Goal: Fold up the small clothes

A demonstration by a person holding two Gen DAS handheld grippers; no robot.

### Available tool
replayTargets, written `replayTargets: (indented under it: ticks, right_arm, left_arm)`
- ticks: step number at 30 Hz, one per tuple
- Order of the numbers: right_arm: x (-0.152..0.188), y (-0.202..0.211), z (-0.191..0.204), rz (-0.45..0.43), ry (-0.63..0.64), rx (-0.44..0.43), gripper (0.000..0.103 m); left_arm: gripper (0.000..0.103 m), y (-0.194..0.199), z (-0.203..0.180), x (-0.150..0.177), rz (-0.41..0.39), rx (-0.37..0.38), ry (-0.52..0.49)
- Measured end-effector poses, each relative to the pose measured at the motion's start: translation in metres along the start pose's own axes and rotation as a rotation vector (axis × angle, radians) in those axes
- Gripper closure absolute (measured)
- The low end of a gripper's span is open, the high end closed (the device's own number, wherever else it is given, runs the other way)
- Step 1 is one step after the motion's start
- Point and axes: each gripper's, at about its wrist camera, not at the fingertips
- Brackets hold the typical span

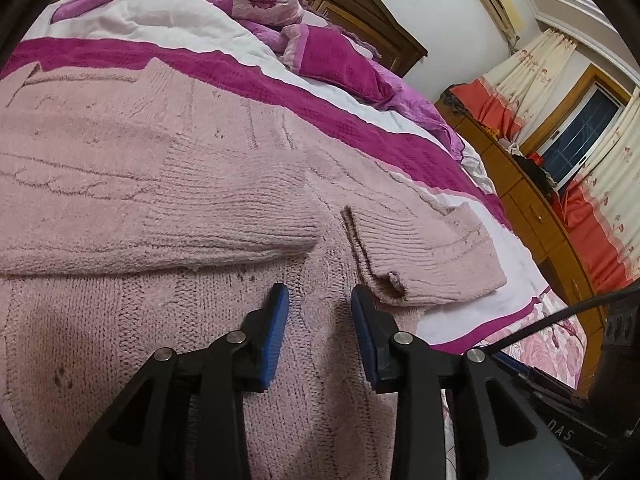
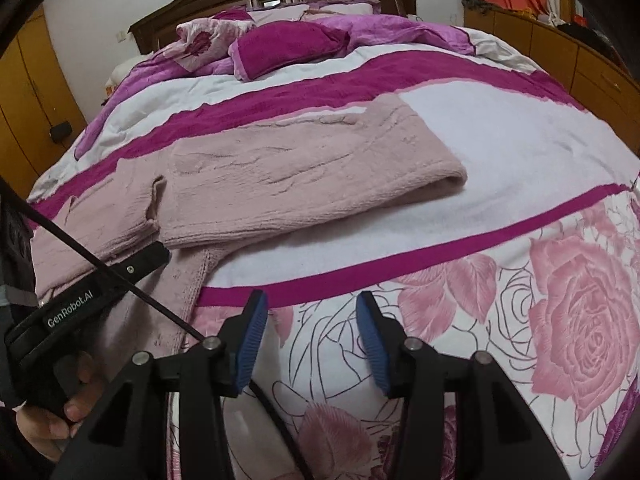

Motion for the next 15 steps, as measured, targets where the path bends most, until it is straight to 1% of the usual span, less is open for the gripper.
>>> replayTargets:
  ticks: [2,4,6,8,10,11,12,13,15]
  right_arm:
    - [-0.003,0.001,-0.008,-0.027,-0.066,-0.034,0.055]
    - [-0.008,0.003,-0.019,-0.059,-0.139,-0.058,0.055]
    - [-0.012,0.008,-0.032,-0.102,-0.221,-0.072,0.055]
    - [-0.015,0.010,-0.041,-0.128,-0.278,-0.112,0.055]
    - [-0.014,0.008,-0.044,-0.119,-0.298,-0.136,0.055]
    - [-0.012,0.006,-0.044,-0.108,-0.296,-0.130,0.055]
    - [-0.010,0.003,-0.043,-0.090,-0.286,-0.113,0.055]
    - [-0.009,0.001,-0.042,-0.076,-0.276,-0.099,0.055]
    - [-0.008,0.000,-0.039,-0.062,-0.259,-0.086,0.055]
  left_arm:
    - [0.084,-0.001,-0.003,-0.001,0.004,-0.002,0.004]
    - [0.082,-0.001,-0.007,-0.004,0.016,-0.016,0.021]
    - [0.077,-0.001,-0.010,-0.008,0.030,0.010,0.068]
    - [0.072,-0.004,-0.017,-0.013,0.048,0.038,0.086]
    - [0.072,-0.012,-0.025,-0.018,0.067,0.021,0.079]
    - [0.072,-0.017,-0.027,-0.021,0.081,0.013,0.098]
    - [0.072,-0.019,-0.026,-0.024,0.091,0.022,0.138]
    - [0.072,-0.019,-0.025,-0.025,0.094,0.038,0.170]
    - [0.072,-0.016,-0.019,-0.023,0.113,0.141,0.262]
Point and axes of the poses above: each gripper's, at about its wrist camera, not at the fingertips, and y roughly against the way its jaws point, z to its left, x to its underside, and after that the axes turned 13 degrees about -x, right-handed
